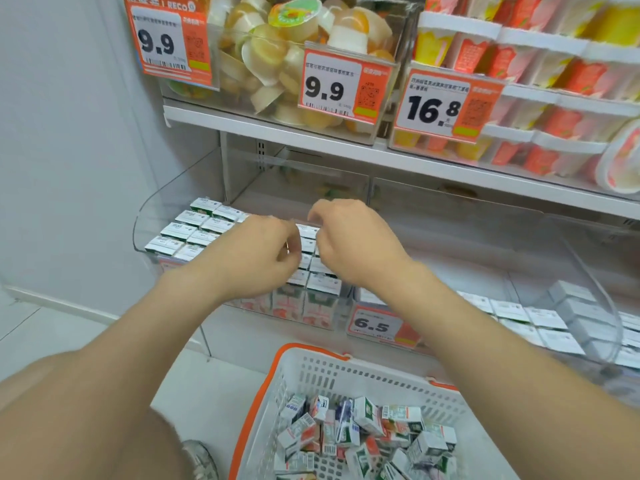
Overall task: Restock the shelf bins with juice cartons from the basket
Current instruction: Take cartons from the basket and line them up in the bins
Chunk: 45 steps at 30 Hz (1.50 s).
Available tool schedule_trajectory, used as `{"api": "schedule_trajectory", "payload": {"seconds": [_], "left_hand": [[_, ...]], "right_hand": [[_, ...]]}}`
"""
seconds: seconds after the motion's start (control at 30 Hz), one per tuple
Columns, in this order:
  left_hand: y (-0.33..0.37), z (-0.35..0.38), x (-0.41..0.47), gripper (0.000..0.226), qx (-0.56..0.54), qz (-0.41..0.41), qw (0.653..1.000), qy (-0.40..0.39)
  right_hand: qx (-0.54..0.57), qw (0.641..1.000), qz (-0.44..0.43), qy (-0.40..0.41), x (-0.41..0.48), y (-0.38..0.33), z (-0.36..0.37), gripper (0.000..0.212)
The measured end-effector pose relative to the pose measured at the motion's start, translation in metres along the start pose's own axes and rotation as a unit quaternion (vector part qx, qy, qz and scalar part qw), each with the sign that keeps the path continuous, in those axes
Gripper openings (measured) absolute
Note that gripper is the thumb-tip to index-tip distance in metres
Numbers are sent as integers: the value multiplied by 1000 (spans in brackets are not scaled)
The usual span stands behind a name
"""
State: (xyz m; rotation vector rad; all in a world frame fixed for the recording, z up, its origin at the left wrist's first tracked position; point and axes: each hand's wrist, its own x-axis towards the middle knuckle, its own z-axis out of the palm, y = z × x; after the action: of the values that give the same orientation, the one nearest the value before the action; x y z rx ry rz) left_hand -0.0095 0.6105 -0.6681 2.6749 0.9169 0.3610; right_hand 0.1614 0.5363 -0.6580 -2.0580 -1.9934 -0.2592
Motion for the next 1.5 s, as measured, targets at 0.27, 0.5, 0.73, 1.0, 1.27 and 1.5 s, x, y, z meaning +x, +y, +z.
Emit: {"api": "schedule_trajectory", "payload": {"seconds": [0.27, 0.5, 0.73, 1.0, 1.27, 1.5], "left_hand": [[70, 53, -54, 23, 3, 76, 912, -403], [53, 169, -47, 30, 135, 31, 876, -463], [18, 248, -53, 31, 160, -25, 868, -470], [-1, 321, -93, 25, 210, -149, 888, -381], [0, 360, -104, 49, 211, -198, 896, -336], [-4, 346, -99, 43, 114, -234, 925, -278]], "right_hand": [[63, 989, 9, -135, -155, -4, 15, 32], [77, 932, 112, -336, -212, 54, 126, 27], [110, 889, 184, -405, -240, 81, 213, 23], [142, 837, 185, -494, -253, 63, 299, 53], [200, 829, 247, -460, -255, 49, 322, 71], [85, 914, 180, -355, -260, 40, 309, 82]]}}
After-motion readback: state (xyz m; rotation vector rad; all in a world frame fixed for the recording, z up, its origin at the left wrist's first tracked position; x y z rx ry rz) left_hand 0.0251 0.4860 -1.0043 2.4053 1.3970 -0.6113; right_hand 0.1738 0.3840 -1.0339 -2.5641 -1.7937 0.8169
